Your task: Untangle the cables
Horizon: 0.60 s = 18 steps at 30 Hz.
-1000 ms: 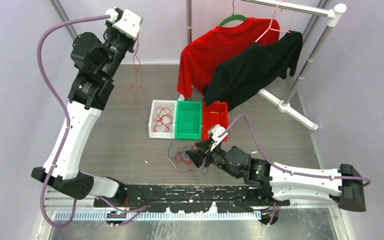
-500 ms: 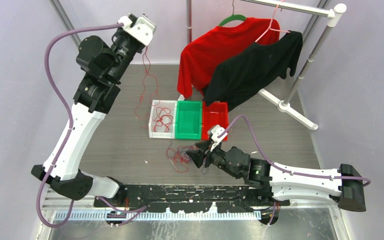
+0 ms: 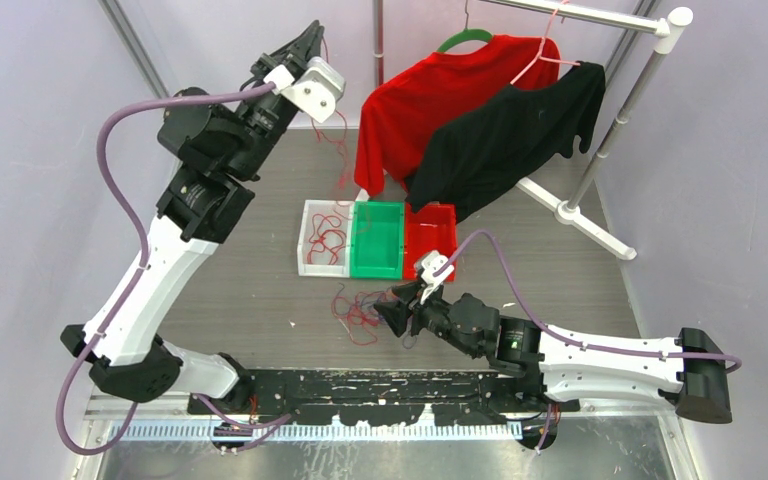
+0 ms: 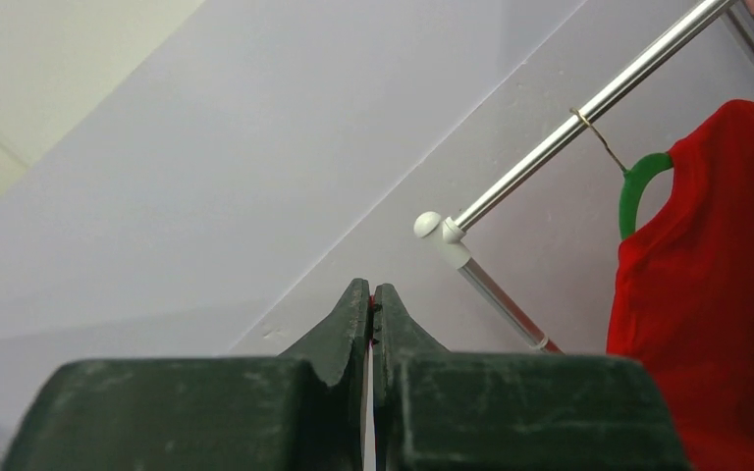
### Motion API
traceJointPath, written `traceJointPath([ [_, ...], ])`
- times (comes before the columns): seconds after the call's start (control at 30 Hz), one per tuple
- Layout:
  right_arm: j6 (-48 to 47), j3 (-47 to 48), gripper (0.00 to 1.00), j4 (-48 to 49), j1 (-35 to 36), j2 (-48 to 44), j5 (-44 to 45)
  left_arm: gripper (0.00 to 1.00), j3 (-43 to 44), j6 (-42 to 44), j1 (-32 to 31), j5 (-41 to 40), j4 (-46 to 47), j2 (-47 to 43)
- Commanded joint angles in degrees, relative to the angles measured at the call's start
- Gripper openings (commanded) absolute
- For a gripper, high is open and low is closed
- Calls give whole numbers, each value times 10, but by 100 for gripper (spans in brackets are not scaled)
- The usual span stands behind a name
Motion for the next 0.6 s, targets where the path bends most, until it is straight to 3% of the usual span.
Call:
traceJointPath([
  [0.0,5,3,56,13,2,-14,15,0,-5,19,-3,-20,35,-19],
  [0.27,8,-7,56,11,2,-26,23,0,-123,35,-3,-32,33,-44],
  [0.57,16,-15,56,13,2,-30,23,0,-10,32,-3,-61,74,12],
])
